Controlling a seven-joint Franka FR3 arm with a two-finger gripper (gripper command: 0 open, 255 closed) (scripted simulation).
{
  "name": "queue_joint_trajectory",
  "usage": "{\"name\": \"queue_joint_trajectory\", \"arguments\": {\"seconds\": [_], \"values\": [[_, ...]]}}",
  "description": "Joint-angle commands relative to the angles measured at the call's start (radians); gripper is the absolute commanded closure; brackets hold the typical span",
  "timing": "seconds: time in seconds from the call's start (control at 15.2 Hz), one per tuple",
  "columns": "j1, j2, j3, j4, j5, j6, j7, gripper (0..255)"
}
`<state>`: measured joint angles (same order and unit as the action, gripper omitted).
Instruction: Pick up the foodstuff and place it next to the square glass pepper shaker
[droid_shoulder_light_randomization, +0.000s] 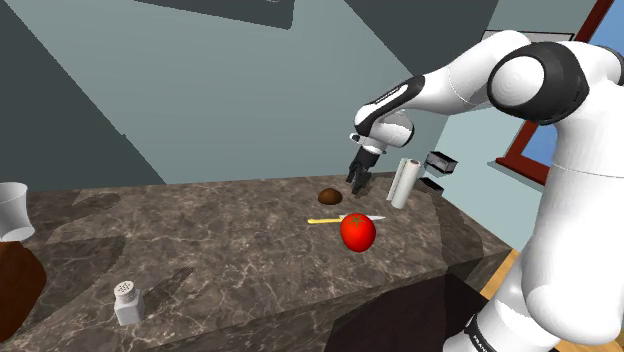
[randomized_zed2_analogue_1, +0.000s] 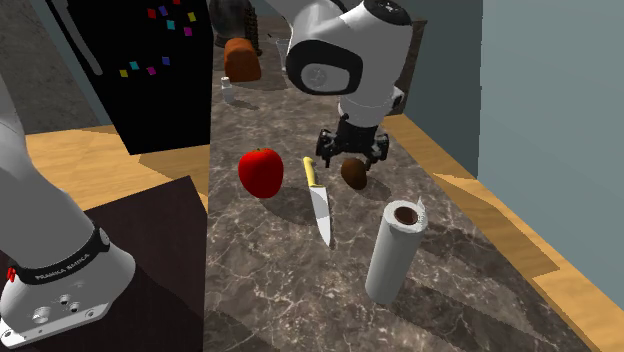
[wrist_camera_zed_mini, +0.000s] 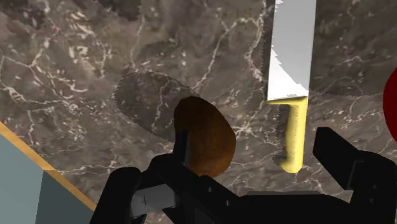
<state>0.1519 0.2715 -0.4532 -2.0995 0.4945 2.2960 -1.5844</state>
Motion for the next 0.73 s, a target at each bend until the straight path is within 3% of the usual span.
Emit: {"name": "queue_joint_trajectory", "arguments": {"seconds": [0.0,0.2,0.66], "values": [[-0.029,0.096,0.033,0.089,0.062,-0.018,-0.090,0],[-0.065,0.189,0.073,0.181,0.106,-0.036,-0.170,0],[-0.070,0.258,0.106,0.181,0.156,0.028,-0.199,0]]}}
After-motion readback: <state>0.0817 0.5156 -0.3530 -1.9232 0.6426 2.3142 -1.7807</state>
